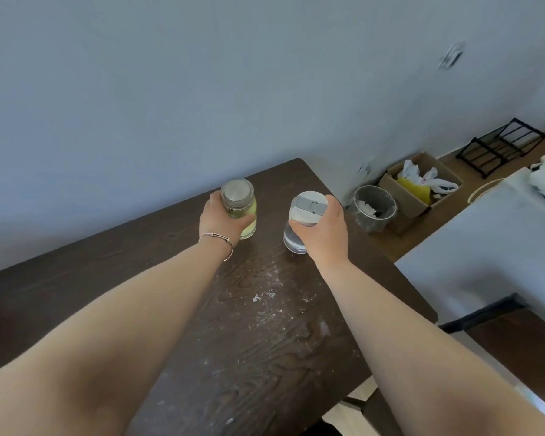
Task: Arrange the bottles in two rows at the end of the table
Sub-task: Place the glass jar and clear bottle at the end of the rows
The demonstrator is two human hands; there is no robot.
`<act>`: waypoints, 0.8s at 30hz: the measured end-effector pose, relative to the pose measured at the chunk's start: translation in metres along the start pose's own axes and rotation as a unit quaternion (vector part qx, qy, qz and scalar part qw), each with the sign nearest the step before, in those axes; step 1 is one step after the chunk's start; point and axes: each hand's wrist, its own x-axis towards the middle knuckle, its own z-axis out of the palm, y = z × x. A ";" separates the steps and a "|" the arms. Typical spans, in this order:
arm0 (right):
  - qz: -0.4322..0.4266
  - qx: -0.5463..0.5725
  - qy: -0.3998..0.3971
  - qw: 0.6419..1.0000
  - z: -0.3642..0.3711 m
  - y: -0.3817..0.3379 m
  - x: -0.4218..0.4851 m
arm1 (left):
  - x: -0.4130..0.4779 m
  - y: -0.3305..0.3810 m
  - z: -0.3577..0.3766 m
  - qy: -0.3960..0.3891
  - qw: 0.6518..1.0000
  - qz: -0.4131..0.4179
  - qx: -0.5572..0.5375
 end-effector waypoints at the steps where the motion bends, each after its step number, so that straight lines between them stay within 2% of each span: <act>1: 0.002 0.003 0.003 1.000 -0.003 -0.002 -0.009 | -0.007 -0.002 -0.005 0.000 1.000 -0.003 -0.004; 11: 0.007 0.013 -0.017 1.000 -0.037 -0.008 -0.092 | -0.101 -0.025 -0.049 0.009 0.999 -0.022 -0.028; 24: -0.051 0.064 -0.094 0.992 -0.073 0.000 -0.213 | -0.273 -0.055 -0.108 0.106 0.987 -0.104 -0.059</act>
